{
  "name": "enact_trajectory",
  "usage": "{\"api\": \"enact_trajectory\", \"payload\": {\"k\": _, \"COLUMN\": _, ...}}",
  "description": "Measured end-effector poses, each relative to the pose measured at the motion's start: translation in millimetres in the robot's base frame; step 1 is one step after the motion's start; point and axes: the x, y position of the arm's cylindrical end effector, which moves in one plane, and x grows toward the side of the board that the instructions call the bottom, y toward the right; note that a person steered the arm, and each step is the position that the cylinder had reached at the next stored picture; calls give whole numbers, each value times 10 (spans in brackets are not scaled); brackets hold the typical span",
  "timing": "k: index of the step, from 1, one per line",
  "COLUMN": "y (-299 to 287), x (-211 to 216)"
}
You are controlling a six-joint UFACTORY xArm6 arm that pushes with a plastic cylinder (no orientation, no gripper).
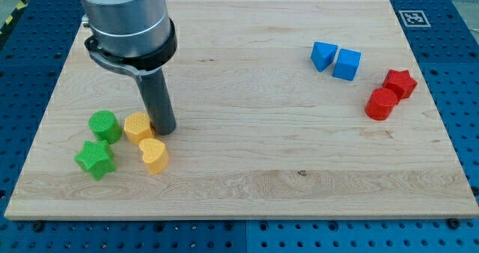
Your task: Move your hand to the bottom of the red circle
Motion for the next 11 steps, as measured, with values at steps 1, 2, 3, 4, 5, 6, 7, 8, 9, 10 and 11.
{"api": "enact_trajectory", "payload": {"k": 1, "y": 0, "x": 0}}
{"api": "enact_trajectory", "payload": {"k": 2, "y": 0, "x": -6}}
{"api": "enact_trajectory", "payload": {"k": 3, "y": 0, "x": -6}}
{"api": "enact_trajectory", "payload": {"k": 4, "y": 53, "x": -116}}
{"api": "enact_trajectory", "payload": {"k": 5, "y": 340, "x": -272}}
{"api": "enact_trajectory", "payload": {"k": 6, "y": 1018, "x": -315}}
{"api": "enact_trajectory", "payload": {"k": 7, "y": 1277, "x": -368}}
{"api": "enact_trajectory", "payload": {"k": 8, "y": 1811, "x": -220}}
{"api": "enact_trajectory", "payload": {"k": 9, "y": 2409, "x": -69}}
{"api": "enact_trajectory", "payload": {"k": 10, "y": 2925, "x": 135}}
{"api": "enact_trajectory", "payload": {"k": 11, "y": 3135, "x": 216}}
